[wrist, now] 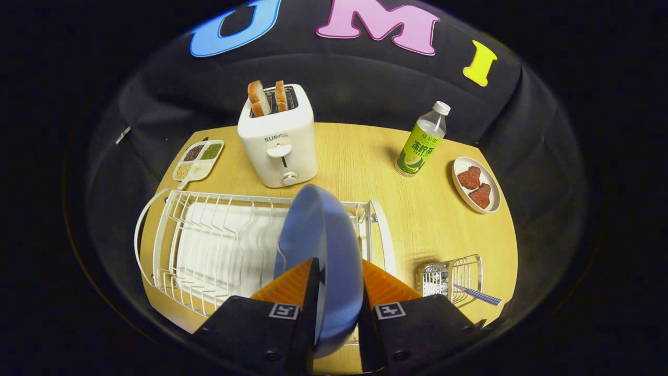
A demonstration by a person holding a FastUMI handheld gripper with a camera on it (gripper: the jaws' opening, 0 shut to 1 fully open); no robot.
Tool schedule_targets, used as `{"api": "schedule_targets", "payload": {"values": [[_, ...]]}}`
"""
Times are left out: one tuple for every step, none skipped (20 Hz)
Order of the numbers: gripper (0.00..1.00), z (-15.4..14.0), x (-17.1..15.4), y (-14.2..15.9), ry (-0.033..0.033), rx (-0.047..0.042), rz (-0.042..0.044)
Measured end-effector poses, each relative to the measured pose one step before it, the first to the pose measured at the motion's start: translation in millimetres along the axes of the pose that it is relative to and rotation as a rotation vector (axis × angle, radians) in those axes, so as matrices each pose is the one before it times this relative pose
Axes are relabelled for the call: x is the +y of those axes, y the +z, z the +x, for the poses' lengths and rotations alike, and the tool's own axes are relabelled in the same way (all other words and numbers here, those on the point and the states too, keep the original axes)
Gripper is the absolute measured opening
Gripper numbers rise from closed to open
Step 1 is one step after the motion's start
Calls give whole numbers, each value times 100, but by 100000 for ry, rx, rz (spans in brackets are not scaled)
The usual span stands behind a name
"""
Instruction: Take the plate from the dish rack, then take the spoon from the basket and place it into the plate.
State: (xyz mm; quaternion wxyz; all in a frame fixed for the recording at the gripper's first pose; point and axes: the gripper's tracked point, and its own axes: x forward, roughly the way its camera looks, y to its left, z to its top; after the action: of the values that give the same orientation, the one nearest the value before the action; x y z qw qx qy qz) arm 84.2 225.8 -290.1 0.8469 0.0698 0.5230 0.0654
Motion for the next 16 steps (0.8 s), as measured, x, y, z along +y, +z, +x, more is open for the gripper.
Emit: {"api": "schedule_targets", "payload": {"values": [[35, -295, -12, 45, -760, 450, -811], [35, -434, -40, 291, -643, -123, -555], [34, -290, 43, 213, -615, -426, -780], [34, -193, -137, 403, -830, -1017, -342], [33, -370, -189, 360, -655, -1356, 94], [33, -432, -394, 675, -1300, -1688, 236], [32, -133, -600, 320, -1455, -1451, -385], [32, -351, -262, 374, 613, -1240, 309], [32, -196, -280, 184, 742, -719, 913], [32, -455, -136, 277, 1398, -1070, 1300], [32, -526, -129, 234, 1432, -1468, 1187], [32, -695, -304, 496, 1638, -1975, 890], [32, -679, -127, 396, 1869, -2041, 956], [32, -866, -62, 386, 2866, -1703, 904], [32, -1039, 40, 282, 3187, -1608, 1225], [32, -1128, -45, 229, 3071, -1592, 1085]]}}
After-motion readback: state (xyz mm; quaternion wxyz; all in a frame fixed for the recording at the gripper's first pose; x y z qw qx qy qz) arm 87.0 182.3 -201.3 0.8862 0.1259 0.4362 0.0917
